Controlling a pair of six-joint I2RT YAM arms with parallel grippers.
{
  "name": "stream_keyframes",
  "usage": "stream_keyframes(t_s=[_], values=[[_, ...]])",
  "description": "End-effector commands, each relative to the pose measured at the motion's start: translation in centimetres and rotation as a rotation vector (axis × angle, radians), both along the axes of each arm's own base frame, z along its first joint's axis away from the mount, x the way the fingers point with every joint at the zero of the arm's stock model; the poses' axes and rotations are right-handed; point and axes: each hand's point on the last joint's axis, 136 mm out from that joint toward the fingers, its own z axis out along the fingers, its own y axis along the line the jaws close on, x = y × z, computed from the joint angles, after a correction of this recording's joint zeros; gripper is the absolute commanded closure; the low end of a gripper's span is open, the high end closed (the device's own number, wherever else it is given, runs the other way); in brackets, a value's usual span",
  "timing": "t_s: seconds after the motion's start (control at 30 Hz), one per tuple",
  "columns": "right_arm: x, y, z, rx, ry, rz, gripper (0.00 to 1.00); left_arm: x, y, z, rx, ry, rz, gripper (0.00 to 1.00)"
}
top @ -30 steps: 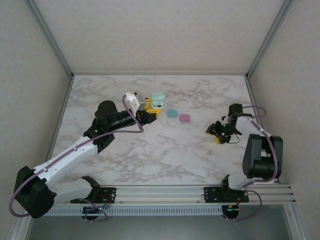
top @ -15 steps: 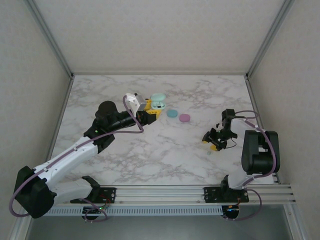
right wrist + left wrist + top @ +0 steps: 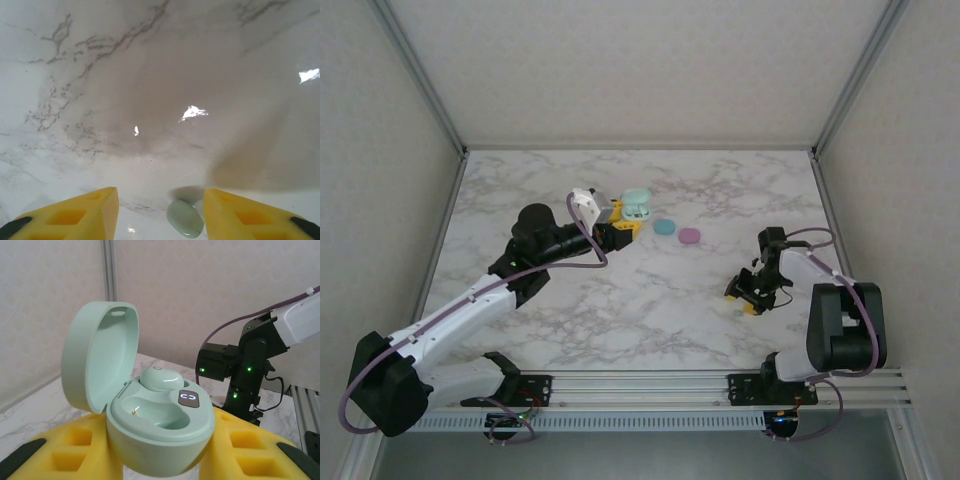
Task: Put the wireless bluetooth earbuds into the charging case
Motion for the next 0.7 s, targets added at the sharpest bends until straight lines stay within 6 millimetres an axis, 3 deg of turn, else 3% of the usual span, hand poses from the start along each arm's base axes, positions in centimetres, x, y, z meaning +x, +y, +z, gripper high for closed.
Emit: stream_keyframes(t_s=[0.0, 0.23, 0.47, 0.67], values=[[-1.4, 0.4, 0.0, 0.005, 0.042, -0.017, 0.51, -0.4, -0.1, 1.1, -0.026, -0.039, -0.006, 0.79], [-1.9, 0.3, 0.2, -0.033, 0.046, -0.013, 0.51, -0.4, -0.2, 1.0, -0.025, -0.035, -0.009, 0.79], [0.4, -0.9, 1.1, -0.108, -0.024, 0.021, 0.50, -0.4, -0.2, 1.1, -0.026, -0.034, -0.013, 0.79], [-0.7, 0.2, 0.1, -0.072, 0.037, 0.029, 0.51, -0.5, 0.0, 1.3, -0.029, -0.038, -0.005, 0.79]])
